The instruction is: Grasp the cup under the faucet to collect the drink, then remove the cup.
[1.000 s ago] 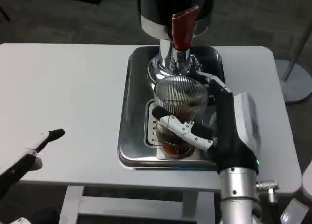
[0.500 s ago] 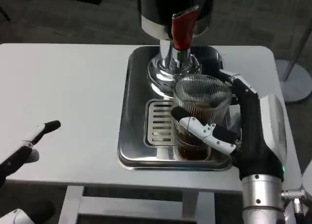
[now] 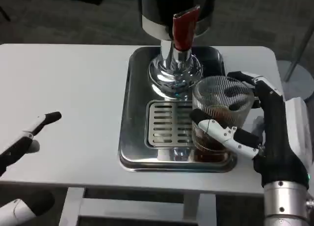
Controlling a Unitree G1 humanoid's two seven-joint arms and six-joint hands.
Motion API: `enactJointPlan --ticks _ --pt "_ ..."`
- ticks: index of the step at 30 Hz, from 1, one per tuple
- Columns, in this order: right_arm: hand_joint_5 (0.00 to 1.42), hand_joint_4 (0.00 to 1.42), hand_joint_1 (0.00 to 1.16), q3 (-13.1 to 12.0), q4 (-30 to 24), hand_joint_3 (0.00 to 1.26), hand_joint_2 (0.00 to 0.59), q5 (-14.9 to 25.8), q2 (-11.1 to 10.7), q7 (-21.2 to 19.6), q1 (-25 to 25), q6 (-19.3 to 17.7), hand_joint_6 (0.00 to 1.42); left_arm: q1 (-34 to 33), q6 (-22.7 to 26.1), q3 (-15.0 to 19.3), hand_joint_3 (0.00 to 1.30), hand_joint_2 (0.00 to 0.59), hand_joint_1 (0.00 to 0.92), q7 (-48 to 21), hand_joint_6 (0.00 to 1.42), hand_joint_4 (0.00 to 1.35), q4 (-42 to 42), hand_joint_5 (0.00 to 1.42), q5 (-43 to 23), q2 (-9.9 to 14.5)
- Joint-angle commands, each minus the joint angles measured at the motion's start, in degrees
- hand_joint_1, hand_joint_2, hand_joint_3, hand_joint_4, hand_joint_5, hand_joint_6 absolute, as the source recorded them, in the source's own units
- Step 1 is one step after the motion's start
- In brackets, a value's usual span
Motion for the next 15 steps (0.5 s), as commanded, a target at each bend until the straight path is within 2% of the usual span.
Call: enactJointPlan --ticks 1,10,15 --pt "1.20 0.91 0.91 -0.14 -5.43 0.76 0.131 -0.21 -0.07 1.23 2.28 -0.61 1.42 -0.25 -0.66 -0.70 0.05 0.039 0.000 -0.46 0.17 0.00 1.04 0.01 0.15 0.90" --pt "1.24 0.92 0.91 0.38 -11.16 0.79 0.132 0.51 0.62 3.92 5.28 -0.63 1.42 -0.55 -0.98 -0.46 0.04 0.039 0.000 -0.24 0.17 0.00 1.28 0.00 0.28 0.86" --pt "1.25 0.93 0.91 2.25 -14.93 0.79 0.135 0.33 0.68 5.92 7.68 -1.29 1.42 0.13 -1.26 0.49 0.04 0.039 0.000 -0.24 0.17 0.00 0.86 0.00 0.41 0.94"
